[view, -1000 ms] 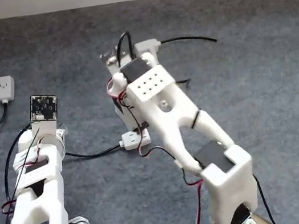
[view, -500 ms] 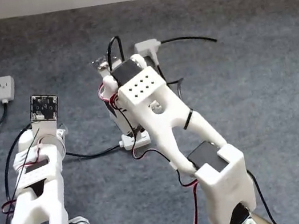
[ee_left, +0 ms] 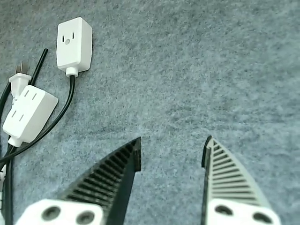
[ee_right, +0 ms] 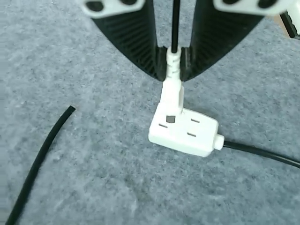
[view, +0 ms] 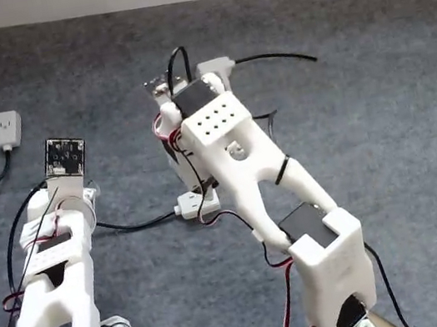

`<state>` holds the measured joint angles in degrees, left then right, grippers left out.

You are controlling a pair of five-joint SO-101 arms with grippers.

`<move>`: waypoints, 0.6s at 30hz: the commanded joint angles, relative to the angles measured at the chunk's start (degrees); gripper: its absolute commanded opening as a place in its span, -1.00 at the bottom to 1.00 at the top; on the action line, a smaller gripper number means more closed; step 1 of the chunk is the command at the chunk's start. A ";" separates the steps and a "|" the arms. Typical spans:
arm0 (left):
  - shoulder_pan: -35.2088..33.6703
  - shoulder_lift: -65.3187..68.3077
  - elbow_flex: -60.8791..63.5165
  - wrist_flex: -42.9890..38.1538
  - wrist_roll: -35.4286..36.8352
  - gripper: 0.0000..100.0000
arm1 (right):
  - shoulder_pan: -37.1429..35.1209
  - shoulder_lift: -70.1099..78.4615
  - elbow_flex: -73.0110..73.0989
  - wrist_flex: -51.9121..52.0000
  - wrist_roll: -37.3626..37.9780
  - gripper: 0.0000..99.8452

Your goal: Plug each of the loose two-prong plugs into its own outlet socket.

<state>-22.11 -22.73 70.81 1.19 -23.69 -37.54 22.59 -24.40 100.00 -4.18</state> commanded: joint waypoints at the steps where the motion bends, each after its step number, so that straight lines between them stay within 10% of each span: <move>1: 1.27 -1.19 -0.04 -1.41 0.53 -0.56 | 1.45 -3.03 1.01 1.27 0.88 -0.99; 18: 2.95 -1.19 0.40 -1.41 0.70 -0.56 | 1.27 -2.86 0.04 1.27 0.62 -0.99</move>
<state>-20.00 -22.73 71.52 0.84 -23.52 -36.92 22.68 -22.73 100.00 -3.82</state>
